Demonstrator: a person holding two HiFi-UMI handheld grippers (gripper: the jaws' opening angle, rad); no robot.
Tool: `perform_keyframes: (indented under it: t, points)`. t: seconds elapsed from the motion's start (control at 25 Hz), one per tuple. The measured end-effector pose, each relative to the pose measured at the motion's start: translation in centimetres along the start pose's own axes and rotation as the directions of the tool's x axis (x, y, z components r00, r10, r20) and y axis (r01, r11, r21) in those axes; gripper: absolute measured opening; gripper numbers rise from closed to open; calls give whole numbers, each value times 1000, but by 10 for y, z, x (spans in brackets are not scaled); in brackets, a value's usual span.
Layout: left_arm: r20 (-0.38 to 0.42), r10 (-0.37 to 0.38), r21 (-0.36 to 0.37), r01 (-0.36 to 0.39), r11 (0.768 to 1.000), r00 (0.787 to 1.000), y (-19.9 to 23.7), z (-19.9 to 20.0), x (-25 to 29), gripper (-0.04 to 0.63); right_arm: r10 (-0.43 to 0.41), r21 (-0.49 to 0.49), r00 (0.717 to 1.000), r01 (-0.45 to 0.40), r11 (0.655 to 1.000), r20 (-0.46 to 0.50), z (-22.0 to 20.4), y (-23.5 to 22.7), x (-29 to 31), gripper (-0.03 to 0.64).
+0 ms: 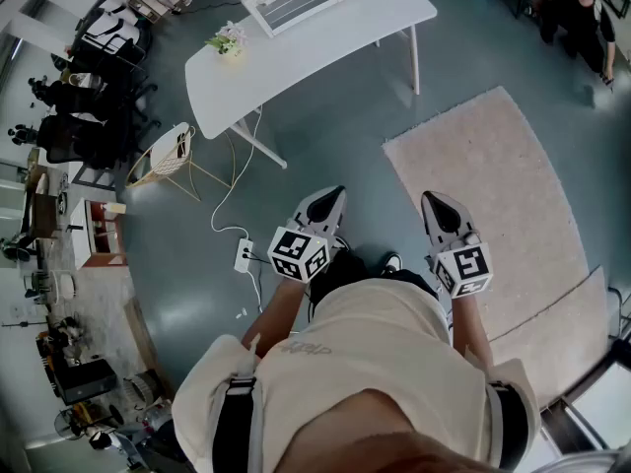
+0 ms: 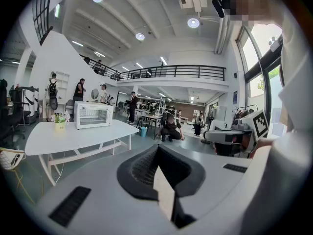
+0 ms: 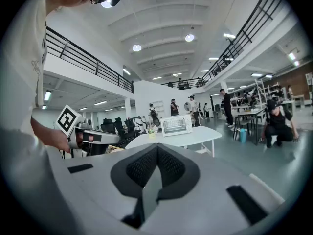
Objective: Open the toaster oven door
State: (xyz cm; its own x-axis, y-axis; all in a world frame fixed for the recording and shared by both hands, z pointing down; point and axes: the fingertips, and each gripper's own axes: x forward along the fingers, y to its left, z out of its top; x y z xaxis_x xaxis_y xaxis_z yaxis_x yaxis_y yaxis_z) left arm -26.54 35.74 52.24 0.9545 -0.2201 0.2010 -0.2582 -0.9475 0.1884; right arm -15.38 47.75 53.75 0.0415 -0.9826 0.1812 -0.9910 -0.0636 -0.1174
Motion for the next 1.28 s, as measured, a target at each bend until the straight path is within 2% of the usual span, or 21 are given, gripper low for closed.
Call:
perform_keyframes:
  t: [0.24,0.4,0.56,0.64,0.88,1.08,1.28]
  points:
    - [26,-9,4,8,1000,1000,-3,18,12,18,-23,10,1000,23,1000,12,9,-16,-6,4]
    - [18,-4,-36,5,999,1000,1,8,15,18,-44,57,999,43,997,30,-2,-24,-6,5]
    - [-3,13,89,-13,996,1000,-8,6,13,18,-41,57,999,40,998,25,-6,-25,-7,6]
    - [-11,10,96,-9,995,1000,-11,6,11,18,-27,61,999,26,998,18,-8,-25,-3,6]
    - [-59,58,-26,-60,998,997,24,-20,3,18,10,63,1000,-12,998,22,-13,-17,18,6]
    - [-23,100,-101,-102,990,995,43,-16,5,18,12,74,1000,-12,997,5,-18,-20,21,6]
    - [9,108,-158,-106,982,994,51,-2,16,20,20,75,1000,-21,997,12,-10,-29,27,6]
